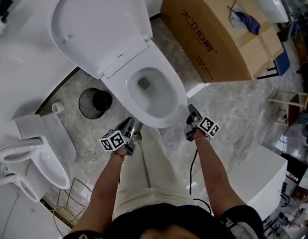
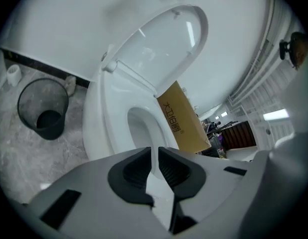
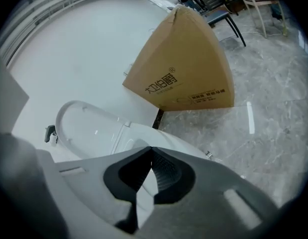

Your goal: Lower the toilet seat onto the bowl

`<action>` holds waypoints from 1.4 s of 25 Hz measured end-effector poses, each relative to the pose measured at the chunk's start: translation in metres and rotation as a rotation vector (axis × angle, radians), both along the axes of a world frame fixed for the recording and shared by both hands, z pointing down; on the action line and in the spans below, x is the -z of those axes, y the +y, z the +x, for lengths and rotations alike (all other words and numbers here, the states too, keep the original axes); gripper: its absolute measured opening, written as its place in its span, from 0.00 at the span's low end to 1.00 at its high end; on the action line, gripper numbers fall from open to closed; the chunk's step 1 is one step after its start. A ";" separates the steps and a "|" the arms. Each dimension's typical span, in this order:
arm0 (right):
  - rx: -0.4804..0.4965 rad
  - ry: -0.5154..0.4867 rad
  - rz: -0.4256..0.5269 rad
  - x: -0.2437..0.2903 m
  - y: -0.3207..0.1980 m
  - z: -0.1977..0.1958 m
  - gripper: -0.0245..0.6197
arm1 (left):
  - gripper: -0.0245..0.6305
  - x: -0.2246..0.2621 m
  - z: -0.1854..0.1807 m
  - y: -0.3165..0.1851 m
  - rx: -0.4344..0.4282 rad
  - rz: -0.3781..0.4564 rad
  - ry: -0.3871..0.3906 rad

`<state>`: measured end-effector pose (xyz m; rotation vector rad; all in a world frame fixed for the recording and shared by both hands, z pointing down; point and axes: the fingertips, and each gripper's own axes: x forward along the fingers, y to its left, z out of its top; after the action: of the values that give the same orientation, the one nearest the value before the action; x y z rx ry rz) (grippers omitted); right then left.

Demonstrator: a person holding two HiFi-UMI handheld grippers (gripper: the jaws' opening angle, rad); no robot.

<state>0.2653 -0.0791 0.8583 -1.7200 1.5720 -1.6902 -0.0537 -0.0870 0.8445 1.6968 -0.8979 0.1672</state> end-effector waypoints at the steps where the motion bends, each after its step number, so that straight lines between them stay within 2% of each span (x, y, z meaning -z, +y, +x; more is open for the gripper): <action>1: 0.003 -0.006 0.014 0.010 -0.003 -0.004 0.05 | 0.10 0.011 -0.001 -0.004 0.000 0.022 -0.008; 5: 0.060 -0.004 0.068 0.053 -0.022 -0.020 0.05 | 0.07 0.054 -0.002 -0.023 0.046 0.070 0.012; 11: 0.157 0.037 0.141 0.128 -0.044 -0.054 0.05 | 0.04 0.117 -0.012 -0.036 0.064 0.144 -0.011; 15: 0.148 0.041 0.196 0.170 -0.067 -0.060 0.05 | 0.04 0.154 -0.017 -0.049 0.058 0.197 -0.048; 20: 0.169 0.063 0.281 0.227 -0.080 -0.066 0.05 | 0.04 0.202 -0.024 -0.059 0.009 0.301 -0.141; 28: 0.276 0.240 0.492 0.318 -0.114 -0.082 0.05 | 0.04 0.285 -0.039 -0.086 -0.010 0.531 -0.289; 35: 0.354 0.486 0.689 0.396 -0.128 -0.092 0.05 | 0.04 0.352 -0.075 -0.103 0.086 0.686 -0.405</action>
<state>0.1737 -0.2072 0.4626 -1.5838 2.4147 -0.6717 -0.1287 -0.1903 0.4925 2.2958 -1.4420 0.1572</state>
